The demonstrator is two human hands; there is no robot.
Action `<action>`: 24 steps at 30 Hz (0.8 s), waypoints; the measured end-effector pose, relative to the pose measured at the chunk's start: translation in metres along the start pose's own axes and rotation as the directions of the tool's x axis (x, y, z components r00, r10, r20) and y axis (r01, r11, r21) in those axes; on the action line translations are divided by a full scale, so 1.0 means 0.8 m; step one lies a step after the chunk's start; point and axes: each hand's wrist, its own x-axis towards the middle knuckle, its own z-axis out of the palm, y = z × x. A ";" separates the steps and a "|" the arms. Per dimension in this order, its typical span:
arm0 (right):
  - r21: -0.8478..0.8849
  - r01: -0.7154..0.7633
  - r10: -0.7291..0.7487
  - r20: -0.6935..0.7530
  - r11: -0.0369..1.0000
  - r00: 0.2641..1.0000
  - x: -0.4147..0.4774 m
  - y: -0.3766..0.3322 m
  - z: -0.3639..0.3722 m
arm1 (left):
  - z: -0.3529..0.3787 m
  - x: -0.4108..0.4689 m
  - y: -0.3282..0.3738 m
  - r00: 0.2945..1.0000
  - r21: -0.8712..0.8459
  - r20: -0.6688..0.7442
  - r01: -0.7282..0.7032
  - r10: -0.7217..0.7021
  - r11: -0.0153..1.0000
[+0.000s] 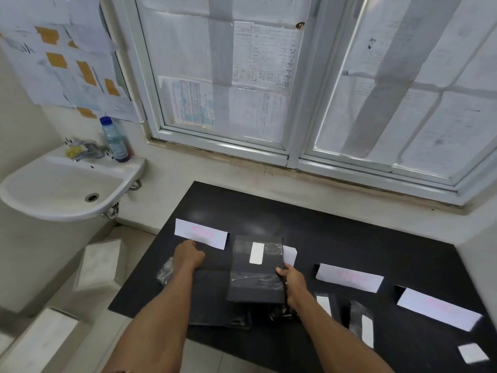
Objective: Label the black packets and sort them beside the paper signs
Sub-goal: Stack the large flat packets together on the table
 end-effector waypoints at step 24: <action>-0.511 -0.011 -0.177 -0.319 0.860 0.931 0.010 0.032 -0.094 | 0.019 0.017 -0.062 0.964 0.084 0.066 0.250 -0.256 0.965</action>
